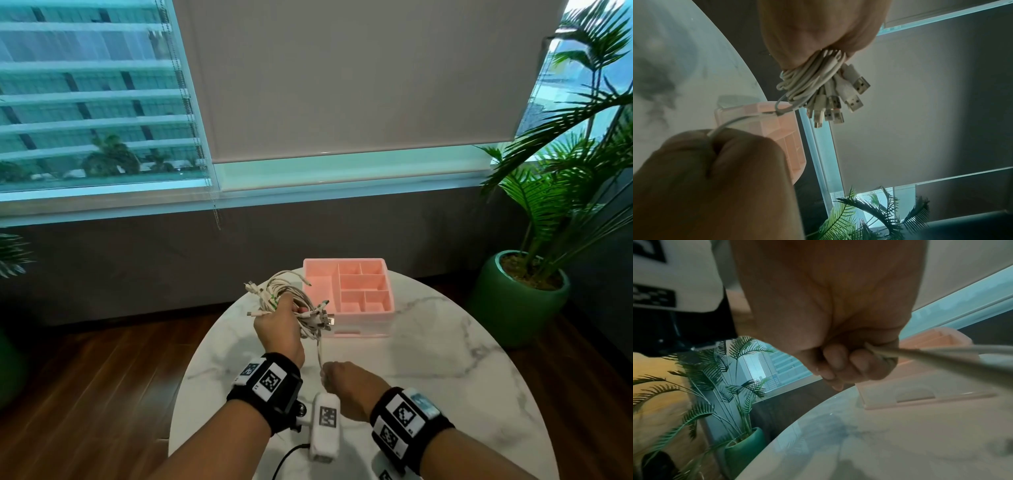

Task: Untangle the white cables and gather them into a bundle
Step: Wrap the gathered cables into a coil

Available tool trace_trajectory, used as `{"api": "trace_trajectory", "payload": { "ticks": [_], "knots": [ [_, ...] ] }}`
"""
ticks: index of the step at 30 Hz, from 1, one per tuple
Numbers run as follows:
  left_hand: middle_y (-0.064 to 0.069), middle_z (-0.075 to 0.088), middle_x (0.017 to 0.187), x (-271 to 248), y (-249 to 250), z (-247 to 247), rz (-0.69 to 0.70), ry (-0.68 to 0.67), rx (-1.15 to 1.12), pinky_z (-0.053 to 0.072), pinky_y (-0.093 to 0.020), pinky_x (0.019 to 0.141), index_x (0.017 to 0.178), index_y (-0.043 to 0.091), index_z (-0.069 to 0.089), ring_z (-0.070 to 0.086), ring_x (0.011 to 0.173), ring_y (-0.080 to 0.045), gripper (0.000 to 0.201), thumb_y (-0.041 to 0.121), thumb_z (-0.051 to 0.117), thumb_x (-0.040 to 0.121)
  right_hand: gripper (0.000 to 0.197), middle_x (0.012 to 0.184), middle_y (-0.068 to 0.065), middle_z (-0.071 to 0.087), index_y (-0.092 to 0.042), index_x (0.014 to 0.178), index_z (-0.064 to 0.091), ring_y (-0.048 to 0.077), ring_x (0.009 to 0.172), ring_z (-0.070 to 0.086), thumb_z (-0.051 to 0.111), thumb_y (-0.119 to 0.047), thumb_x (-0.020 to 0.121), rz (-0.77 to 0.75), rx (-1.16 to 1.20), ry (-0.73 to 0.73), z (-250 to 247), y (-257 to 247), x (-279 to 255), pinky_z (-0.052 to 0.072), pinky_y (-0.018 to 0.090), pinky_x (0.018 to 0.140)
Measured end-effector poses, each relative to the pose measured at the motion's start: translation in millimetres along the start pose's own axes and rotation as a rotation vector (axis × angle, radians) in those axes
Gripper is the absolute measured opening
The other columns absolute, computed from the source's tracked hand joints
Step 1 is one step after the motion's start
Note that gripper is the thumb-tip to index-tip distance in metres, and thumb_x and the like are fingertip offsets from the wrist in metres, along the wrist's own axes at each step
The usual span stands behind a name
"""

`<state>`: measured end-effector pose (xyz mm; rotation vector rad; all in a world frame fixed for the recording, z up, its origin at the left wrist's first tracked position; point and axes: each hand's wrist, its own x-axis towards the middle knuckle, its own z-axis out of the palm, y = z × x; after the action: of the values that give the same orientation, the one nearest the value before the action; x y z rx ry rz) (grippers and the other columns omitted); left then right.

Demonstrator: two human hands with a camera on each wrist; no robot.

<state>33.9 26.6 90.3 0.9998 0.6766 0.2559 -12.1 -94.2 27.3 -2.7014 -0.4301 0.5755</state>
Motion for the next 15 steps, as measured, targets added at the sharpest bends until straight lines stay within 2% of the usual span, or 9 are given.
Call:
{"api": "trace_trajectory", "payload": {
  "ticks": [3,5,6,7,9,10,11,13,15],
  "knots": [
    [-0.005,0.066,0.059,2,4,-3,-0.039,-0.028,-0.012,0.055,-0.030,0.058,0.065,0.006,0.058,0.066,0.052,-0.020,0.024,0.004,0.068,0.088,0.023,0.115,0.018,0.065,-0.003,0.109,0.058,0.035,0.104,0.062,0.039,-0.008,0.098,0.073,0.066,0.036,1,16,1,0.049,0.037,0.083],
    [-0.001,0.058,0.049,7,8,-7,-0.089,-0.100,-0.026,0.051,-0.026,0.050,0.063,0.008,0.052,0.060,0.043,-0.016,0.032,0.004,0.065,0.091,0.030,0.125,0.016,0.063,-0.004,0.121,0.061,0.032,0.115,0.060,0.042,-0.007,0.098,0.150,0.162,0.079,-3,38,4,0.047,0.033,0.095],
    [-0.001,0.055,0.048,10,10,-9,-0.126,-0.153,-0.025,0.050,-0.025,0.048,0.062,0.010,0.051,0.057,0.040,-0.015,0.034,0.003,0.063,0.093,0.031,0.126,0.015,0.063,-0.006,0.122,0.062,0.031,0.117,0.060,0.042,-0.008,0.097,0.197,0.208,0.100,-7,50,5,0.046,0.030,0.095],
    [-0.001,0.051,0.049,12,11,-12,-0.165,-0.207,-0.015,0.048,-0.024,0.045,0.062,0.011,0.050,0.054,0.039,-0.014,0.035,0.003,0.062,0.094,0.031,0.124,0.014,0.064,-0.007,0.120,0.063,0.031,0.114,0.061,0.043,-0.010,0.097,0.243,0.247,0.112,-13,61,6,0.046,0.030,0.093],
    [-0.001,0.047,0.051,14,12,-17,-0.225,-0.296,0.024,0.046,-0.023,0.042,0.063,0.011,0.050,0.050,0.038,-0.013,0.034,0.003,0.060,0.094,0.026,0.108,0.014,0.067,-0.010,0.108,0.065,0.031,0.094,0.066,0.045,-0.015,0.093,0.298,0.335,0.136,-26,81,8,0.053,0.036,0.086],
    [0.000,0.046,0.050,14,11,-20,-0.246,-0.328,0.041,0.045,-0.022,0.040,0.063,0.011,0.051,0.048,0.037,-0.012,0.033,0.003,0.060,0.095,0.023,0.101,0.012,0.067,-0.014,0.107,0.062,0.029,0.085,0.067,0.047,-0.015,0.090,0.298,0.398,0.146,-34,86,7,0.056,0.038,0.081],
    [0.000,0.046,0.049,13,9,-22,-0.266,-0.354,0.055,0.044,-0.022,0.040,0.063,0.010,0.051,0.047,0.037,-0.012,0.033,0.003,0.060,0.094,0.026,0.101,0.009,0.066,-0.019,0.113,0.059,0.025,0.084,0.067,0.048,-0.013,0.090,0.282,0.458,0.151,-42,89,7,0.056,0.036,0.078],
    [0.000,0.046,0.047,11,5,-23,-0.292,-0.392,0.092,0.043,-0.021,0.041,0.061,0.010,0.052,0.047,0.037,-0.013,0.035,0.004,0.061,0.094,0.040,0.117,0.004,0.062,-0.025,0.132,0.052,0.020,0.102,0.063,0.049,-0.010,0.094,0.201,0.545,0.221,-61,87,6,0.050,0.031,0.085],
    [-0.002,0.045,0.047,6,0,-23,-0.305,-0.426,0.134,0.042,-0.022,0.041,0.058,0.010,0.051,0.046,0.038,-0.014,0.037,0.005,0.061,0.094,0.042,0.123,-0.002,0.058,-0.028,0.138,0.048,0.018,0.113,0.057,0.047,-0.014,0.099,0.105,0.648,0.356,-81,76,4,0.047,0.032,0.093]
  ]
}}
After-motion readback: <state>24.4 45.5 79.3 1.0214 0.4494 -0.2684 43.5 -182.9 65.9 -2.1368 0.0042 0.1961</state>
